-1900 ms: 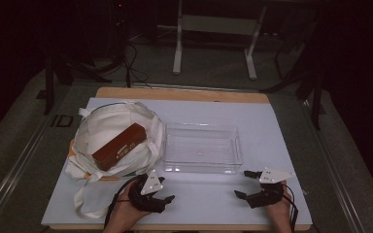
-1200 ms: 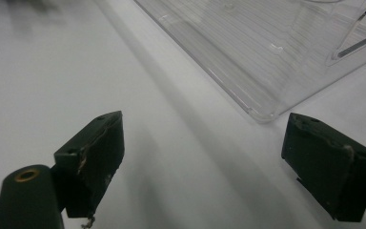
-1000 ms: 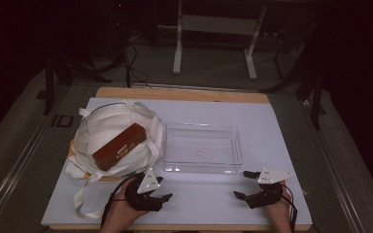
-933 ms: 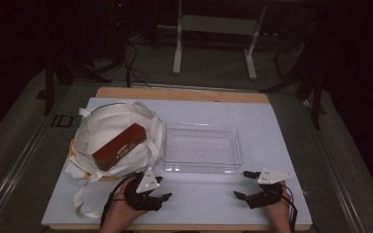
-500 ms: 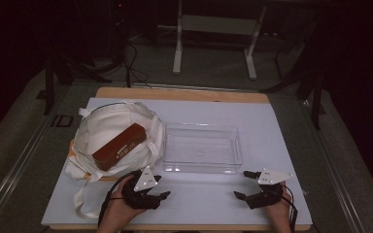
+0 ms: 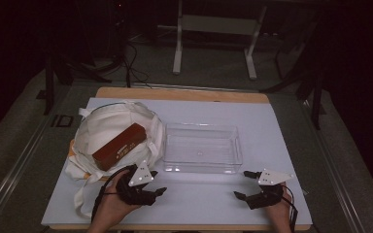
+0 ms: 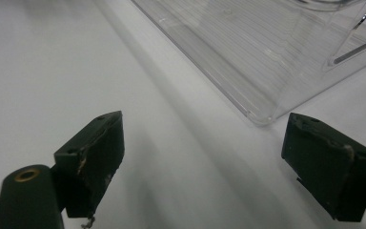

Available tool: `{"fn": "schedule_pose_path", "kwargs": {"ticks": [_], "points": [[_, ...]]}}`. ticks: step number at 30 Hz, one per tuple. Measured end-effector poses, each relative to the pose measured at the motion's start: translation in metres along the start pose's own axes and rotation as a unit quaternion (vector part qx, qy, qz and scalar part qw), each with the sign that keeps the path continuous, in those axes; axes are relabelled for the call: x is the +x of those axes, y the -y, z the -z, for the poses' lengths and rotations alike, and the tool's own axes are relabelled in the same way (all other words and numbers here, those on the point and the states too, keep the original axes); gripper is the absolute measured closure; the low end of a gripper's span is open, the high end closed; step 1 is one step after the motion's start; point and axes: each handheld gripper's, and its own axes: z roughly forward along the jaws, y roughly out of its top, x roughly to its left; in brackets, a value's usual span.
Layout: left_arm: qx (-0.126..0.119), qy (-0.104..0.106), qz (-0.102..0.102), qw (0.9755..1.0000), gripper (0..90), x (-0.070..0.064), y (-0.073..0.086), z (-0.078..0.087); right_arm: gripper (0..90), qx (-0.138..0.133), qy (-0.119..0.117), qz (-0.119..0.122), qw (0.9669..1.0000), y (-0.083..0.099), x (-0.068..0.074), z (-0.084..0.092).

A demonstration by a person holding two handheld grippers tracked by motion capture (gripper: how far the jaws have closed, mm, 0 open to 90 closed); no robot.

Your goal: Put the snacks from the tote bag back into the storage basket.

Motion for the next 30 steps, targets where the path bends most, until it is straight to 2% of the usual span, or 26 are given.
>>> {"fn": "schedule_pose_path", "kwargs": {"ticks": [15, 30], "points": [[0.017, 0.003, -0.004, 0.9998, 40.5, 0.012, -0.008, 0.015, 14.4, -0.001, 0.001, 0.001, 1.0, 0.0, 0.0, 0.0], [0.035, -0.009, -0.013, 0.9993, 40.5, 0.023, -0.012, 0.027, 14.4, -0.002, 0.001, 0.001, 1.0, 0.0, 0.0, 0.0]]}}
